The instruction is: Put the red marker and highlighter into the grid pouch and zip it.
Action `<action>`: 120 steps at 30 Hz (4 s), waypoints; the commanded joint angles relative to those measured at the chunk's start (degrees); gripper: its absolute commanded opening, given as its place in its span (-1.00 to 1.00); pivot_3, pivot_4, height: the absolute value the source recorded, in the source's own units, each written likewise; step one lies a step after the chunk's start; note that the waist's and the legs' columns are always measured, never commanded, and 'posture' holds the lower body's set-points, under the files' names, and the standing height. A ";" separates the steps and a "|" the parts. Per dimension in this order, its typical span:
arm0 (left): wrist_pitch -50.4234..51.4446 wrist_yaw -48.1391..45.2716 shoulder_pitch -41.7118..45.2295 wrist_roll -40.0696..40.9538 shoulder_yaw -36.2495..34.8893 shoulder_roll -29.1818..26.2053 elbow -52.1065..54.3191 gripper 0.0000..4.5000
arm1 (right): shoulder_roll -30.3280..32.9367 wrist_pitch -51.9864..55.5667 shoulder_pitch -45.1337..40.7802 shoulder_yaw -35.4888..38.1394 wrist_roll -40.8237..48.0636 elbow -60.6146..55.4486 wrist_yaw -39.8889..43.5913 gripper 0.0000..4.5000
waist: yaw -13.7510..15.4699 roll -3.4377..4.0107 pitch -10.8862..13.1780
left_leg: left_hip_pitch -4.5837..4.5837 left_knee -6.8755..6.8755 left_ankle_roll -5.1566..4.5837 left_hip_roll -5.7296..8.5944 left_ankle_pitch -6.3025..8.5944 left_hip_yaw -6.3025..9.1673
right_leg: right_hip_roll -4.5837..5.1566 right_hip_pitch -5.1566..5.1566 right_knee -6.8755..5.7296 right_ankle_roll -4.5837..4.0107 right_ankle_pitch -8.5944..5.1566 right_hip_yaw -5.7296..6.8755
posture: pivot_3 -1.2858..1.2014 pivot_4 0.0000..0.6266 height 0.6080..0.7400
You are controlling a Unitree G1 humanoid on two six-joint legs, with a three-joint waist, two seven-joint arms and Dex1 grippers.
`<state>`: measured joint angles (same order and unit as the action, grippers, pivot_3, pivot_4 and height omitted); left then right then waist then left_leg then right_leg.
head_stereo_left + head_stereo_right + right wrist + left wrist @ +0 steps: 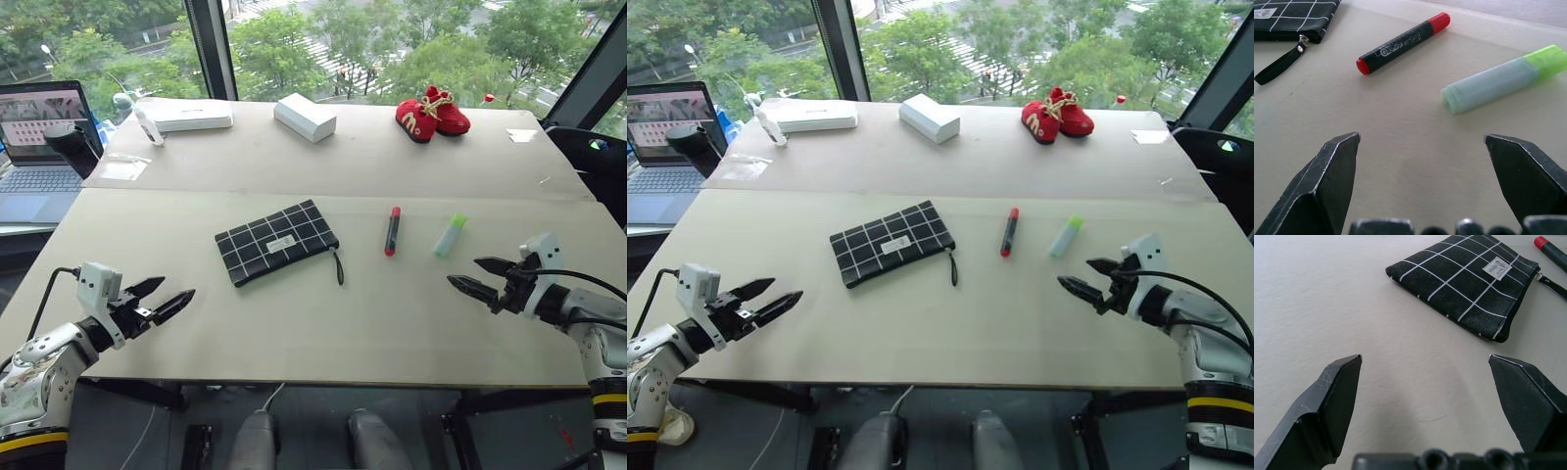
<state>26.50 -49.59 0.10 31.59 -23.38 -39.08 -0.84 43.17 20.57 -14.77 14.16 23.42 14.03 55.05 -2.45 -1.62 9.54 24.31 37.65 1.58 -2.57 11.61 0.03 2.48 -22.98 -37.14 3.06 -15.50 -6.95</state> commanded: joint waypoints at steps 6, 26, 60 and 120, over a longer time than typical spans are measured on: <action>-7.45 -8.98 1.49 -1.00 0.87 -1.73 -5.41 1.00 | 0.23 0.71 -1.11 1.23 0.60 -1.19 -1.18 1.00 | -0.01 0.00 0.00 | 0.00 0.00 0.00 0.00 0.00 0.00 | 0.00 0.00 0.00 0.00 0.00 0.01 | 0.03 -0.52 0.84; -49.74 -14.59 16.08 -24.06 16.12 -6.30 -30.08 1.00 | -12.37 4.59 -16.64 -14.73 -1.65 -9.82 -4.54 -0.99 | -0.11 0.04 -0.02 | 0.01 0.00 0.00 -0.02 0.00 -0.02 | -0.02 -0.08 -0.11 -0.03 0.02 0.01 | 0.03 -0.52 0.84; -48.20 -4.99 18.02 -30.10 18.86 -5.81 -24.10 1.00 | -28.53 -30.84 -44.29 -38.44 -40.77 41.27 -17.41 -0.99 | -0.16 0.05 -0.01 | -0.02 0.10 0.00 -0.13 -0.01 -0.08 | 0.03 -0.53 -0.90 -0.19 -0.01 0.47 | 0.03 -0.52 0.84; -67.28 2.35 36.04 -37.31 33.20 5.99 -45.44 -1.00 | -29.85 -25.01 -46.29 -26.29 -31.94 44.43 -13.33 -0.79 | 0.15 0.13 -0.06 | -0.23 0.14 0.00 -0.06 -0.02 -0.05 | 0.04 -0.21 -0.87 -0.20 0.00 0.46 | 0.03 -0.52 0.84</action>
<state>-42.78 -46.03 37.18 -7.07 9.95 -33.60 -48.19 13.75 -6.70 -59.47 -15.93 -12.58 58.70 39.51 -2.30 -1.49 9.48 24.08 37.79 1.57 -2.63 11.59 -0.01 2.52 -23.19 -38.01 2.86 -15.50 -6.49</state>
